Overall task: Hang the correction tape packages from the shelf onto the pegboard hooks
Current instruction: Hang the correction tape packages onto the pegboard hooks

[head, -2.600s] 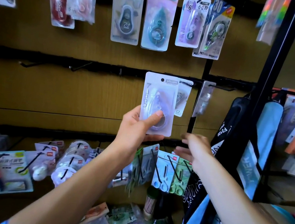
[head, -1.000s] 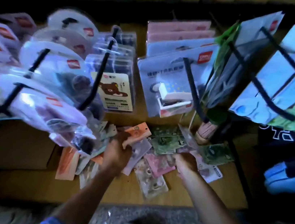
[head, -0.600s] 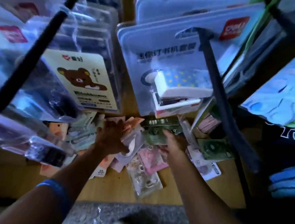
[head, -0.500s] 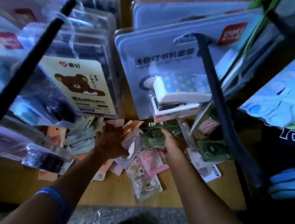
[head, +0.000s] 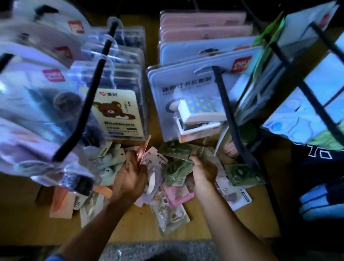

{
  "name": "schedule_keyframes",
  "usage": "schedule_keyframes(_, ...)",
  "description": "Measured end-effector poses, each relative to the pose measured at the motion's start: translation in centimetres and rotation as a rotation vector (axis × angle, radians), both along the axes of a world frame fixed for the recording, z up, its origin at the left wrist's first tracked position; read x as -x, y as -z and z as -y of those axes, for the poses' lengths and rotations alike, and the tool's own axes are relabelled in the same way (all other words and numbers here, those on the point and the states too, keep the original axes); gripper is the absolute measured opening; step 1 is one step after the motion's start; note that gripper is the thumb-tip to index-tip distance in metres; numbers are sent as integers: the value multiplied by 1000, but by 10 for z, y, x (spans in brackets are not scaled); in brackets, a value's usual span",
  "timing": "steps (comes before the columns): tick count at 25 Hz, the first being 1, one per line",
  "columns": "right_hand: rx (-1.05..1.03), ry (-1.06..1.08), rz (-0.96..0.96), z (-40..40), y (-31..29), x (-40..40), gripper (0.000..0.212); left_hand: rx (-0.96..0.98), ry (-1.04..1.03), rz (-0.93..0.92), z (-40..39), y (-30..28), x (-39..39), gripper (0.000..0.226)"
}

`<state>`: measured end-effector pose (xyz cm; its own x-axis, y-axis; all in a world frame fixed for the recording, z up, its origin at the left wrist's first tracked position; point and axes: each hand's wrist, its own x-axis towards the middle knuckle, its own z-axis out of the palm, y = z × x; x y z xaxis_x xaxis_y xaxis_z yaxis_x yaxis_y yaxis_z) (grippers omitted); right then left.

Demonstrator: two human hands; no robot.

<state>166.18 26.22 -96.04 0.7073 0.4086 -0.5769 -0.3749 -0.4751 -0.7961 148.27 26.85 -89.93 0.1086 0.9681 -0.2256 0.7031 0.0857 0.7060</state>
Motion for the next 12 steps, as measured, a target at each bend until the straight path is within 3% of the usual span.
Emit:
schedule_keyframes(2, -65, 21, -11, 19, -1, 4, 25, 9, -3, 109, 6, -1, 6, 71)
schedule_keyframes(4, -110, 72, -19, 42, -15, 6, 12, 56, -7, 106, 24, -16, 15, 76)
schedule_keyframes(10, -89, 139, 75, 95, -67, -1, 23, 75, -3, 208, 72, -50, 35, 77)
schedule_keyframes(12, -144, 174, 47, 107, -78, -7, 22, 131, -26, 189, 77, -54, 37, 63)
